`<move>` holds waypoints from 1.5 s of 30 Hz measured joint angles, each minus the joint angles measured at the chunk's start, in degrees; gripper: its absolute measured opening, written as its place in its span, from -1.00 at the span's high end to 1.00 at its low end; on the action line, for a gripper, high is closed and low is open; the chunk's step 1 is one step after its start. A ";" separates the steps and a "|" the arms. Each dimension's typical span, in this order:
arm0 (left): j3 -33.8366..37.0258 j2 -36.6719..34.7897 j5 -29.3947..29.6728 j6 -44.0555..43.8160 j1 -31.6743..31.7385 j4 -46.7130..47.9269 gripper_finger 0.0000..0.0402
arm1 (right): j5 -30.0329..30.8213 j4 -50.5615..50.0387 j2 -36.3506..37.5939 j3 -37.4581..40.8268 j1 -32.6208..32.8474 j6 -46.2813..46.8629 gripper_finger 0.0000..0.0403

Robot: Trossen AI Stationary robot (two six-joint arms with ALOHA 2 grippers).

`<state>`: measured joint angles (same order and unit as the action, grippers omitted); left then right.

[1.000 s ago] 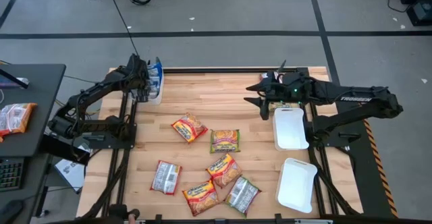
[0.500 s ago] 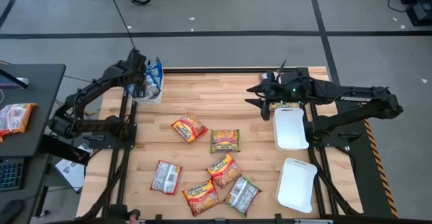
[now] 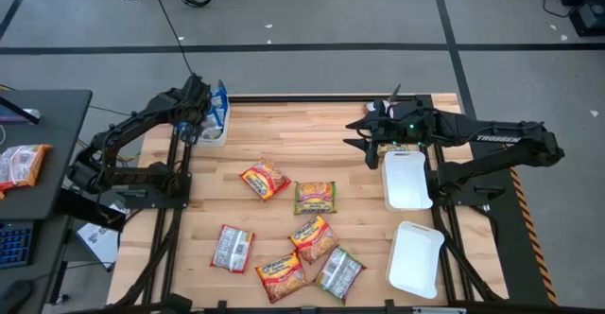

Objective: Sort Maruchan noodles
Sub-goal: Put the blue noodle pack into the top left white bin, then put the green noodle pack into the middle right white bin

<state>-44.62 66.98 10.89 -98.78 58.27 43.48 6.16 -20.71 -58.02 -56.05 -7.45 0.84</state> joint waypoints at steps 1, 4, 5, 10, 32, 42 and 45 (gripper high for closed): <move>0.00 0.00 -0.45 2.27 0.01 0.31 -0.27 | 0.02 0.00 0.00 0.00 -0.05 0.00 -0.01; 0.00 0.00 -2.04 9.08 -0.01 2.75 -0.18 | 0.06 0.00 0.00 0.00 -0.08 0.02 -0.01; 0.00 0.00 -2.54 11.34 -0.03 3.80 -0.15 | 0.06 0.00 0.00 0.00 -0.08 0.02 -0.01; 0.00 0.00 -2.53 14.38 -1.53 10.39 -0.03 | 0.20 0.01 0.00 0.00 -0.04 0.38 -0.01; -3.15 -0.64 -0.74 18.21 -5.90 14.34 -0.31 | 12.78 -16.83 -4.73 -10.19 4.62 -3.55 -0.01; -13.42 -7.89 5.85 26.39 -10.54 20.32 -0.31 | 2.89 -17.88 -17.15 -11.67 10.13 -6.76 -0.01; -14.96 -11.40 5.60 32.00 -10.79 20.16 -0.31 | 4.33 -17.82 -21.41 -11.65 13.75 -5.68 -0.01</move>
<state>-59.58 55.58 16.50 -66.78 47.48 63.64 10.49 -38.53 -79.43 -67.70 6.30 -4.84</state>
